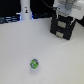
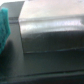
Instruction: Open the kcup holder, insert the kcup into the holder, and close the kcup holder
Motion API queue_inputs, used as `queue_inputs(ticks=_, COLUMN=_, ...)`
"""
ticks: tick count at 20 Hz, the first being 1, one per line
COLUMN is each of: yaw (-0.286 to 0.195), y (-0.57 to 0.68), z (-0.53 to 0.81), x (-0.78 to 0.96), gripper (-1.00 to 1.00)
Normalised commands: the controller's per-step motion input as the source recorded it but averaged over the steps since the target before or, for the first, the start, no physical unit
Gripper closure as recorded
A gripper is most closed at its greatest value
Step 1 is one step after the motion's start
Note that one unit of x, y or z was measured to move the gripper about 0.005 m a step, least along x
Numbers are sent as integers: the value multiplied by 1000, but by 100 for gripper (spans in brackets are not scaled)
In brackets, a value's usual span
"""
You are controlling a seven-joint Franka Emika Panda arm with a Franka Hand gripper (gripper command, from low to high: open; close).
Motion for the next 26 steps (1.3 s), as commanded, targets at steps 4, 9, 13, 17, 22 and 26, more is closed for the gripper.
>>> queue_inputs(ticks=4, yaw=-2, y=26, z=-103, x=-216, gripper=100)
queue_inputs(ticks=9, yaw=-6, y=8, z=-4, x=-51, gripper=100)
queue_inputs(ticks=13, yaw=-8, y=-1, z=-3, x=2, gripper=100)
queue_inputs(ticks=17, yaw=-44, y=-22, z=91, x=462, gripper=100)
queue_inputs(ticks=22, yaw=-80, y=-95, z=186, x=725, gripper=100)
queue_inputs(ticks=26, yaw=-85, y=-152, z=235, x=933, gripper=100)
